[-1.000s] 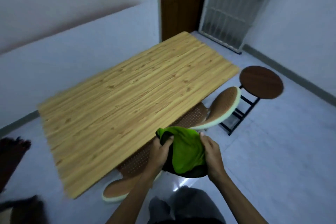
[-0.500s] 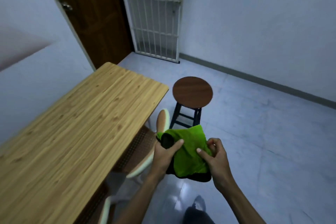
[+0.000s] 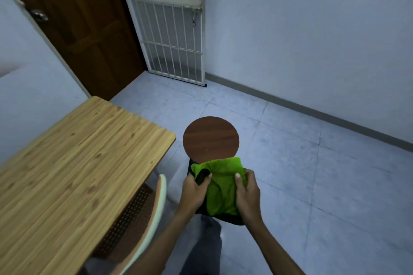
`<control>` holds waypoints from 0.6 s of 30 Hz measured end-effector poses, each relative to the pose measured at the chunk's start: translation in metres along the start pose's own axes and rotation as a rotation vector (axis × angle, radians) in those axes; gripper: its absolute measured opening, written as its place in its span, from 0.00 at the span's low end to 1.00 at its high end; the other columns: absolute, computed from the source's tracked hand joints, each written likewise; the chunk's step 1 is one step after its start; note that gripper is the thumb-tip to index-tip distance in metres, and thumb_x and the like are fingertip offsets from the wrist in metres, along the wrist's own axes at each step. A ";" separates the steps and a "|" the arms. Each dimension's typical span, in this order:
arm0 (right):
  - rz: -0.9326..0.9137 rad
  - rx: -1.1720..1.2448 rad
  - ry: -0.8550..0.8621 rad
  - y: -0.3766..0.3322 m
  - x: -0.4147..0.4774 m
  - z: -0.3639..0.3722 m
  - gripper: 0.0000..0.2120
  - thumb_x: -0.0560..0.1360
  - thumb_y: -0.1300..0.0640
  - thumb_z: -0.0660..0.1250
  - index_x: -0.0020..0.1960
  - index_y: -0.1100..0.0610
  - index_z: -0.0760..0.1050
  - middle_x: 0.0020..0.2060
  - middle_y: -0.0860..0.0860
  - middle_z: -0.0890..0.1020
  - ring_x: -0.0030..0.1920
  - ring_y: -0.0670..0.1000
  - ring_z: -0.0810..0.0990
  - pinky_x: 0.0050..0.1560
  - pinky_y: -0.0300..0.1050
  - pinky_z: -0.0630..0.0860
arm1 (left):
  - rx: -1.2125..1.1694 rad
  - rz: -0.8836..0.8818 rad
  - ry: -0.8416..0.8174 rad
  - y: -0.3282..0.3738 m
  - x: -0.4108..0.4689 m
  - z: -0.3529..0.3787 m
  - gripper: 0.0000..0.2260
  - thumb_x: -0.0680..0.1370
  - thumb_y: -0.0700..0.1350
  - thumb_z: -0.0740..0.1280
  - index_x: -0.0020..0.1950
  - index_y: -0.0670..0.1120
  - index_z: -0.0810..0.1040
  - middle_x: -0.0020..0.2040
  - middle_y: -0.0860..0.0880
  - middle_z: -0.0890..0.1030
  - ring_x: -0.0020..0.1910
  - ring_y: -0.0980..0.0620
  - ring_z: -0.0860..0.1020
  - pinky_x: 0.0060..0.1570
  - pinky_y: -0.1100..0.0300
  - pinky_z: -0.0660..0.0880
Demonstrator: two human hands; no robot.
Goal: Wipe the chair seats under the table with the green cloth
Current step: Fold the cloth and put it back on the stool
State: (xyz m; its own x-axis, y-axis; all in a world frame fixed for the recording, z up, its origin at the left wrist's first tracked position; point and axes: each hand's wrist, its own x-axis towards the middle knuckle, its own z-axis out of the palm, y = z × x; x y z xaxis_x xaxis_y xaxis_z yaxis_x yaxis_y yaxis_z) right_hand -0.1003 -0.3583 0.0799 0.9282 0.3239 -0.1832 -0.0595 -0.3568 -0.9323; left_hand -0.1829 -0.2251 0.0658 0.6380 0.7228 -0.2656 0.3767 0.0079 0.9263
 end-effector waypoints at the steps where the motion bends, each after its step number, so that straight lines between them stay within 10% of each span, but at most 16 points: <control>1: -0.023 -0.057 0.023 0.000 0.019 0.009 0.04 0.81 0.53 0.59 0.53 0.50 0.71 0.45 0.45 0.81 0.45 0.46 0.79 0.42 0.36 0.74 | 0.094 0.029 0.017 -0.002 0.018 0.004 0.17 0.74 0.60 0.67 0.52 0.48 0.80 0.46 0.49 0.85 0.49 0.49 0.83 0.50 0.48 0.80; 14: -0.025 -0.558 0.022 0.060 0.278 0.130 0.07 0.83 0.53 0.52 0.46 0.52 0.60 0.36 0.52 0.75 0.33 0.56 0.75 0.34 0.45 0.67 | 0.890 0.038 0.029 -0.063 0.284 0.056 0.23 0.83 0.54 0.56 0.71 0.40 0.63 0.48 0.41 0.84 0.43 0.39 0.83 0.34 0.52 0.71; 18: -0.028 -0.692 -0.085 0.095 0.329 0.153 0.07 0.82 0.53 0.52 0.47 0.55 0.62 0.30 0.52 0.75 0.30 0.56 0.76 0.32 0.48 0.72 | 0.954 0.056 0.044 -0.085 0.331 0.077 0.14 0.79 0.51 0.65 0.57 0.43 0.70 0.44 0.45 0.80 0.32 0.42 0.81 0.24 0.56 0.67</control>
State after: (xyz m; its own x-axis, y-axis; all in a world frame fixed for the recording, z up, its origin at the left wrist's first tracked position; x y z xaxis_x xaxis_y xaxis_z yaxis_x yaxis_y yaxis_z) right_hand 0.1430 -0.1516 -0.1164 0.8922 0.3988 -0.2120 0.2382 -0.8142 -0.5295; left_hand 0.0477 -0.0398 -0.1212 0.6533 0.7304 -0.1991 0.7474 -0.5802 0.3238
